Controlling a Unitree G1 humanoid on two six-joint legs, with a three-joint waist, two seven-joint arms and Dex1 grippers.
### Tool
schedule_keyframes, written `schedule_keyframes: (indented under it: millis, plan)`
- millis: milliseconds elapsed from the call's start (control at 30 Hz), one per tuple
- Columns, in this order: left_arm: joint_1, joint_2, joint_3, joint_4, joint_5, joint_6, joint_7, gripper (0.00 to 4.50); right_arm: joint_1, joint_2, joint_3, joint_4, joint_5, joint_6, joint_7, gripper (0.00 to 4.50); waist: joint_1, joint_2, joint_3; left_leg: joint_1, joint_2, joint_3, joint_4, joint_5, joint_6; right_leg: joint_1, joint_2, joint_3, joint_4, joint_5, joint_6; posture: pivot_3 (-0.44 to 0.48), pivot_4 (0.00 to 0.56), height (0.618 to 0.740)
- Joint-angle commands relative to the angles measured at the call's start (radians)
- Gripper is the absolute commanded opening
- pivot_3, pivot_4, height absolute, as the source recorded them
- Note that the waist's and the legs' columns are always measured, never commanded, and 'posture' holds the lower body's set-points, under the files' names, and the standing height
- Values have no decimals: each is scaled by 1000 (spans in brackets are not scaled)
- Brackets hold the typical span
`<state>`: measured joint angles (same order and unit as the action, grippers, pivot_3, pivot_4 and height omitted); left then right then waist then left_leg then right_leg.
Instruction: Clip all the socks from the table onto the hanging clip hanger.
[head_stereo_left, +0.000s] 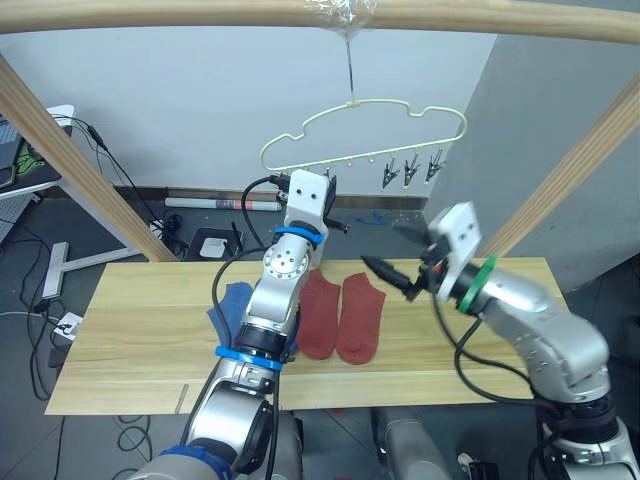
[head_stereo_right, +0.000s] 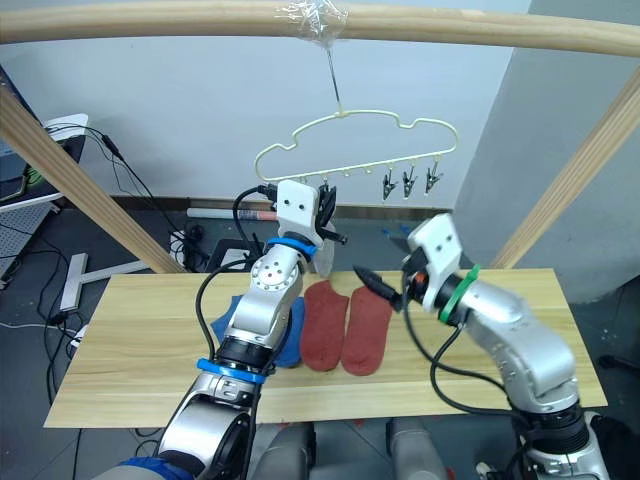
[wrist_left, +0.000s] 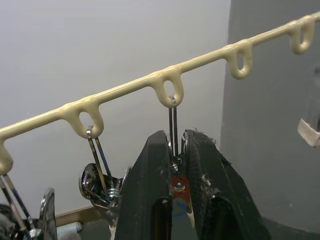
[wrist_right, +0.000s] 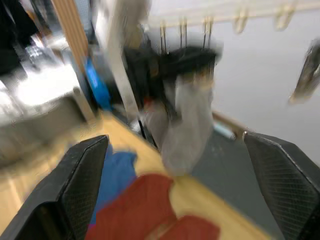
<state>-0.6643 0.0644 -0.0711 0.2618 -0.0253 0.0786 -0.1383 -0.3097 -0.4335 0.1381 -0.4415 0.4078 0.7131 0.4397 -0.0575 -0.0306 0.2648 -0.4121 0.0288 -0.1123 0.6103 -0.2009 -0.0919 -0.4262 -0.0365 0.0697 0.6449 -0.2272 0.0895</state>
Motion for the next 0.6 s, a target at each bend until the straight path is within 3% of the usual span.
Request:
schedule_keyframes:
  millis: [33, 233, 600]
  plan:
    - [29, 25, 38, -144, -100, 164, -82, 159, 19, 30, 99, 149, -125, -110, -13, 4500, 0, 0, 0, 0, 0, 0, 0, 0, 0, 0, 0, 0, 0, 0, 0, -28, 236, 740]
    - [66, 77, 72, -284, -174, 354, -127, 159, -40, 132, 165, 493, -242, -298, 10, 4500, -1, 0, 0, 5, 1, 0, 0, 0, 0, 4, 1, 0, 2, 0, 0, 16, 237, 740]
    - [121, 39, 38, -387, -172, 438, -97, 159, -151, 211, 184, 968, -389, -529, 64, 4500, 11, 0, 0, 6, 1, 0, -1, 0, 0, 5, 0, 0, 1, 0, -1, 51, 235, 740]
